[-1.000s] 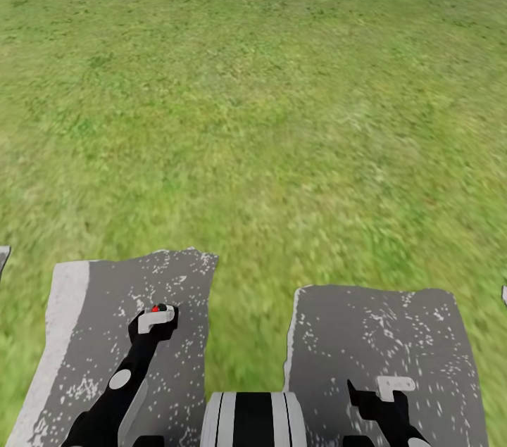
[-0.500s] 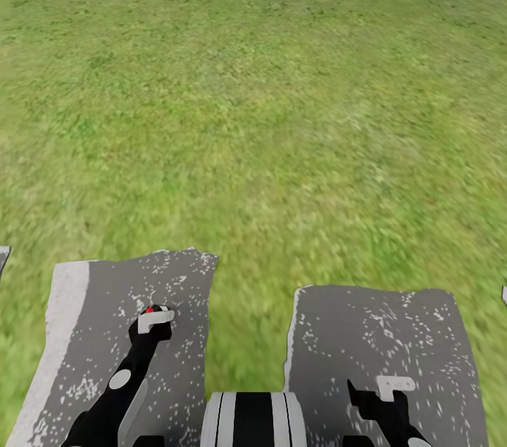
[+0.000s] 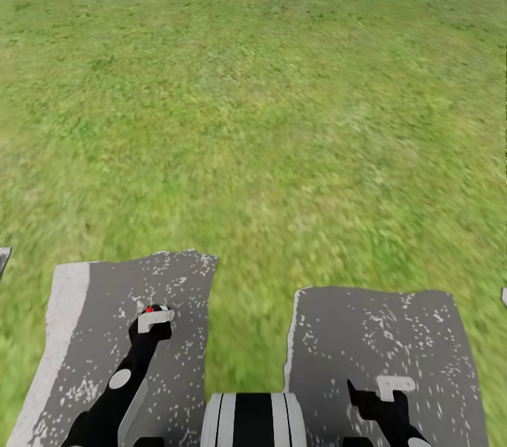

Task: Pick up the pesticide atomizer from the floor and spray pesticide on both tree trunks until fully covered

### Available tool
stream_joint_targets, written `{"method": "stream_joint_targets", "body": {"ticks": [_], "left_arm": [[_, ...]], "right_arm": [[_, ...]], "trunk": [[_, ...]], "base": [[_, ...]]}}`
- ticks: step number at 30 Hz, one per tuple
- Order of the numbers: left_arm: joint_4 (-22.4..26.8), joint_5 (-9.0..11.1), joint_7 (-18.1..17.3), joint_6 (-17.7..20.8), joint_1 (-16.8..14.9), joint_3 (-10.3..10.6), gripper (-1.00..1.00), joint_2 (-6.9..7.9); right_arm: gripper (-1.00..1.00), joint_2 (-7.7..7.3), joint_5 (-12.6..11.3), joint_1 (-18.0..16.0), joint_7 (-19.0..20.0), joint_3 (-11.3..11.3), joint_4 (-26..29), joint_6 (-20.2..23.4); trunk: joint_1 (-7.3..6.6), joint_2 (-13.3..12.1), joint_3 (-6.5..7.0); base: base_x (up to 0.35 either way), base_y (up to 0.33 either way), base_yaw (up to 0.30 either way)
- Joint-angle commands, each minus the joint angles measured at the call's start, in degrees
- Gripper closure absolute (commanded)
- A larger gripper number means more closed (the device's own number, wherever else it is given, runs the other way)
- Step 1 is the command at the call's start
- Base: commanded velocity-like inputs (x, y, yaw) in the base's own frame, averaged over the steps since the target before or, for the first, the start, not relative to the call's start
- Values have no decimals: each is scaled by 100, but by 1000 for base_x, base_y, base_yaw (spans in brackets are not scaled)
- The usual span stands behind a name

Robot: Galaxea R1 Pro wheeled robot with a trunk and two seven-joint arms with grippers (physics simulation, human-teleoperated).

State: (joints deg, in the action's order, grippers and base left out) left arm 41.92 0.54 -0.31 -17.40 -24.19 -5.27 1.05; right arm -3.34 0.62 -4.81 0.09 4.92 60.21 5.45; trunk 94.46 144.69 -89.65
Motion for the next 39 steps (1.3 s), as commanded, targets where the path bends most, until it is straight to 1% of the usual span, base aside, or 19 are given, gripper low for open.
{"method": "stream_joint_targets", "body": {"ticks": [1,20,27,30,32,33,34,37,39], "left_arm": [[0,1,-1,0,1,0,100,0],[39,0,-2,6,1,0,100,0],[354,6,21,55,1,0,100,0],[400,7,22,80,-2,0,100,0],[467,5,22,311,-5,0,100,3],[553,6,19,531,-6,-2,100,5],[708,9,17,924,-5,-5,100,7],[1033,15,20,1550,-3,-12,100,8],[1103,16,22,1662,-4,-10,100,4]], "right_arm": [[-100,0,0,2,0,0,0,2],[-100,2,0,3,0,0,-5,0],[-100,9,0,0,0,-8,-8,0],[-100,9,-12,-1,0,-3,-9,0],[-100,7,-20,0,0,-1,-9,5],[-100,5,-26,-1,0,-1,-9,6],[-100,2,-32,0,0,0,-9,5],[-100,-5,-48,0,0,5,-9,2],[-100,-7,-56,2,4,7,-8,6]], "trunk": [[-2,-2,23],[-51,-27,444],[-69,-36,599],[-77,-40,665],[-82,-43,710],[-85,-44,732],[-88,-46,754],[-95,-50,821],[-100,-52,865]], "base": [[0,0,0],[0,0,0],[0,0,0],[0,0,0],[0,0,0],[0,0,0],[0,0,0],[0,0,0],[0,0,0]]}}
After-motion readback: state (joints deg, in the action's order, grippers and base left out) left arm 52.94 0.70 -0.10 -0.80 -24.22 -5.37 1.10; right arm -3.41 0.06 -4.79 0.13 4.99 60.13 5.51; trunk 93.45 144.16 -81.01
